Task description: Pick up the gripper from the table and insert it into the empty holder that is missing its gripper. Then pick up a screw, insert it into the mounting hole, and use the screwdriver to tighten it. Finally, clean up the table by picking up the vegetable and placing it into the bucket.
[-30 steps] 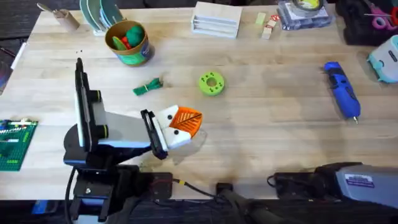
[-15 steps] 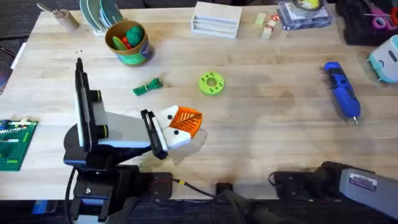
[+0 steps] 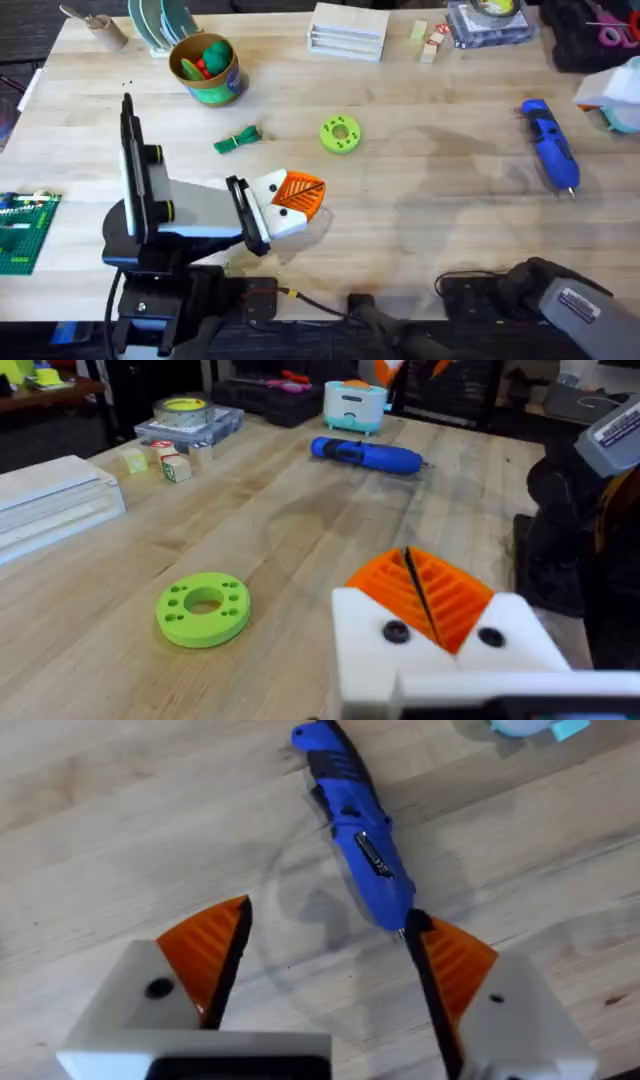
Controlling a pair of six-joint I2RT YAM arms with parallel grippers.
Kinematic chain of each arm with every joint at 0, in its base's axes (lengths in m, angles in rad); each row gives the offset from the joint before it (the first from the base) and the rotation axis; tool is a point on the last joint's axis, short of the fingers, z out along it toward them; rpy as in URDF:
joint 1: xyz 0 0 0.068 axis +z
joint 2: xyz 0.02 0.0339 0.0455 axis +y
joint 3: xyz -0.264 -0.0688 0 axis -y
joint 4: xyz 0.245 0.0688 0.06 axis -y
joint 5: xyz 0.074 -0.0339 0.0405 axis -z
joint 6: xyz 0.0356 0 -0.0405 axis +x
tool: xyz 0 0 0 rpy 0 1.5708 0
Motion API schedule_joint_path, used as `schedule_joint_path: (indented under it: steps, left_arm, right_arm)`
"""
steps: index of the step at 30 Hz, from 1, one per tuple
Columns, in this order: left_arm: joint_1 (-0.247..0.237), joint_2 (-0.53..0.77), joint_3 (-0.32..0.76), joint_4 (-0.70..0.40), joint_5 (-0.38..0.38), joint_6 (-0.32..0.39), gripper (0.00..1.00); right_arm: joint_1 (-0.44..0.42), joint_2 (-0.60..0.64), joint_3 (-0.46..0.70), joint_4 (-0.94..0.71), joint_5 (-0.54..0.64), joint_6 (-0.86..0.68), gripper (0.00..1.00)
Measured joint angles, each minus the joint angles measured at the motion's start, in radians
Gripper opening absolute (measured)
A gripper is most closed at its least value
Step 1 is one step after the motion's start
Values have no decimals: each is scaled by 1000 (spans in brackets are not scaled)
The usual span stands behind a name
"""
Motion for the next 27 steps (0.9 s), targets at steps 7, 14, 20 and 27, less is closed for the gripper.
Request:
schedule_joint_path:
  steps: [7,14,20,27]
  left_arm:
    - [0,0,0,0,0,0,15]
    - [0,0,0,0,0,0,15]
    - [0,0,0,0,0,0,15]
    - [0,0,0,-41,4,0,15]
  right_arm:
    - [-9,94,-145,121,-3,-119,994]
    - [-9,228,-152,238,-3,-372,994]
    - [-9,329,-152,375,-3,-462,994]
    - [-9,474,-152,472,-3,-488,994]
